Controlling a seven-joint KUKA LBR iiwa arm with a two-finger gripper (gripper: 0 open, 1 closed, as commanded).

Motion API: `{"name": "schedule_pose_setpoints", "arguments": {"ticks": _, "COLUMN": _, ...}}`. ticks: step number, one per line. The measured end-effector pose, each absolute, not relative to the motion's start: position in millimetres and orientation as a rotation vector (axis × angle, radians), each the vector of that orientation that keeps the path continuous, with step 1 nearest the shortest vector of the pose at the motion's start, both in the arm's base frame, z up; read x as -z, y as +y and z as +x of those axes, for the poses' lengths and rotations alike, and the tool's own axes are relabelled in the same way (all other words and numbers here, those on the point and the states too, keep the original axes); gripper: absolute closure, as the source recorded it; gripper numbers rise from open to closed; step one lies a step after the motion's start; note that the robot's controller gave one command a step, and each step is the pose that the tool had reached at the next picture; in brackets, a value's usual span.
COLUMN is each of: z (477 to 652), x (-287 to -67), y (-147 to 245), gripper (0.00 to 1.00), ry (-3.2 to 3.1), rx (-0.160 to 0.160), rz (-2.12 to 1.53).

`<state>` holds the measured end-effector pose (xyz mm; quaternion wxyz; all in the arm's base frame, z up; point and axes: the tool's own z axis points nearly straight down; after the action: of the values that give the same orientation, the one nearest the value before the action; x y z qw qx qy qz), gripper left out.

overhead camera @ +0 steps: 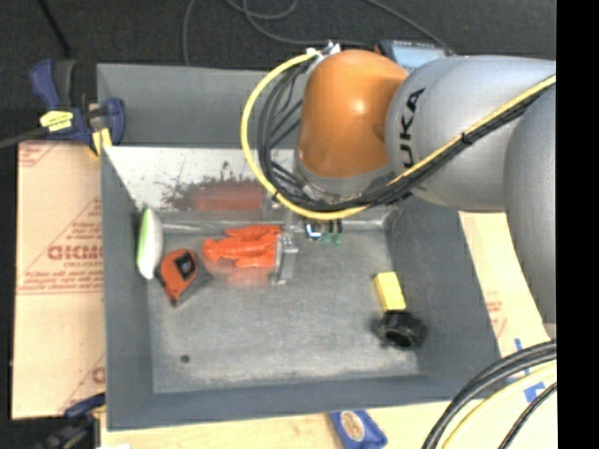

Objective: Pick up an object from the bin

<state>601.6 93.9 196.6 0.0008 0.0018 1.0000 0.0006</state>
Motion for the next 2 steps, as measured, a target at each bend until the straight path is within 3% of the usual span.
{"name": "schedule_pose_setpoints", "arguments": {"ticks": 1, "z": 601.6, "x": -197, "y": 94, "gripper": 0.00, "ry": 3.140, "rx": -0.002, "rz": 0.006}}
{"name": "schedule_pose_setpoints", "arguments": {"ticks": 2, "z": 618.7, "x": -150, "y": 101, "gripper": 0.00, "ry": 3.129, "rx": -0.004, "rz": 0.066}}
